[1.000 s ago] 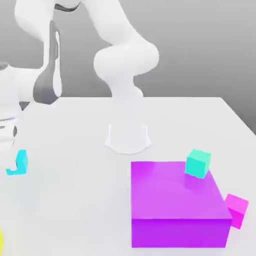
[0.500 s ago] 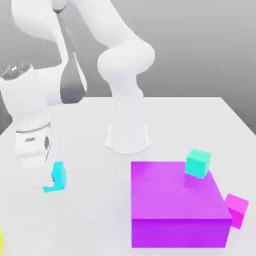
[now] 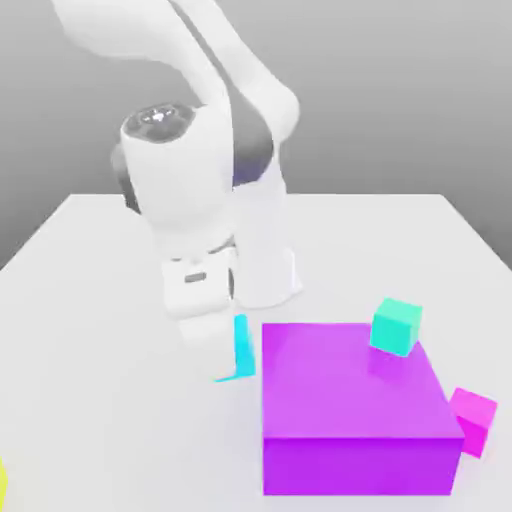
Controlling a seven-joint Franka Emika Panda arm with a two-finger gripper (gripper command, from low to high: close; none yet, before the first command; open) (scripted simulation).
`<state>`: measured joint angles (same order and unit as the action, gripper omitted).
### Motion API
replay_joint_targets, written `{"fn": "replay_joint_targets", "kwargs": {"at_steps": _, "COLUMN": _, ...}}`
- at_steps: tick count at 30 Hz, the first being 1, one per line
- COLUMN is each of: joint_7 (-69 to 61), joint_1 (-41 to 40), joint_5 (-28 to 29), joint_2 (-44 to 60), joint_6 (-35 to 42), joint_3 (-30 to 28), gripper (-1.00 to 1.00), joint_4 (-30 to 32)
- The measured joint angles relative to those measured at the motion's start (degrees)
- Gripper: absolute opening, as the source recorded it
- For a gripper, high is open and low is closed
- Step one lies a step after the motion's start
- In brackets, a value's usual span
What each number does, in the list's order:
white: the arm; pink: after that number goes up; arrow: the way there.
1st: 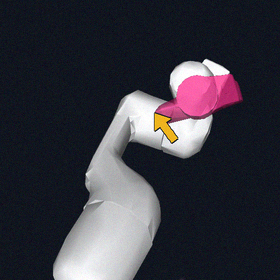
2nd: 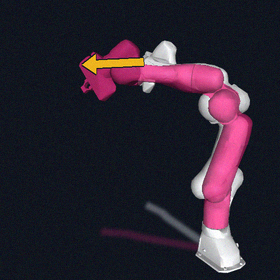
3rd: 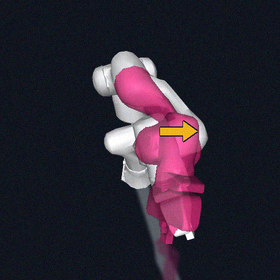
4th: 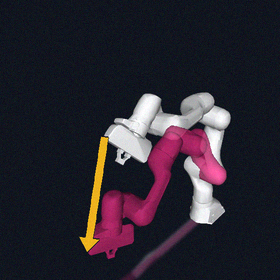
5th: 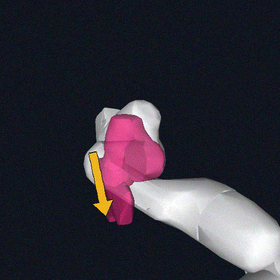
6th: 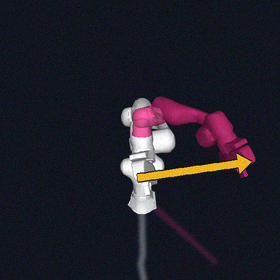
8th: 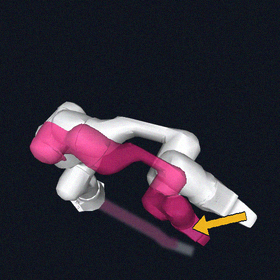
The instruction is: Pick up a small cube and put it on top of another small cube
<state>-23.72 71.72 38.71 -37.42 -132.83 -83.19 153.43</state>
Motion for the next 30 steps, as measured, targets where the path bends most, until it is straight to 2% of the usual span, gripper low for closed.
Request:
{"fn": "replay_joint_targets", "kwargs": {"at_steps": 13, "joint_7": 19.9, "joint_1": 3.7, "joint_5": -6.9, "joint_2": 2.1, "joint_6": 3.6, "joint_3": 18.3, "gripper": -1.00, "joint_4": 2.1}}
{"fn": "replay_joint_targets", "kwargs": {"at_steps": 25, "joint_7": 41.1, "joint_1": 3.3, "joint_5": -8.7, "joint_2": 0.8, "joint_6": 7.5, "joint_3": 37.8, "gripper": -1.00, "joint_4": 3.9}}
{"fn": "replay_joint_targets", "kwargs": {"at_steps": 30, "joint_7": 42.8, "joint_1": 5.1, "joint_5": -7.9, "joint_2": 8.0, "joint_6": -2.2, "joint_3": 34.8, "gripper": -1.00, "joint_4": 6.7}}
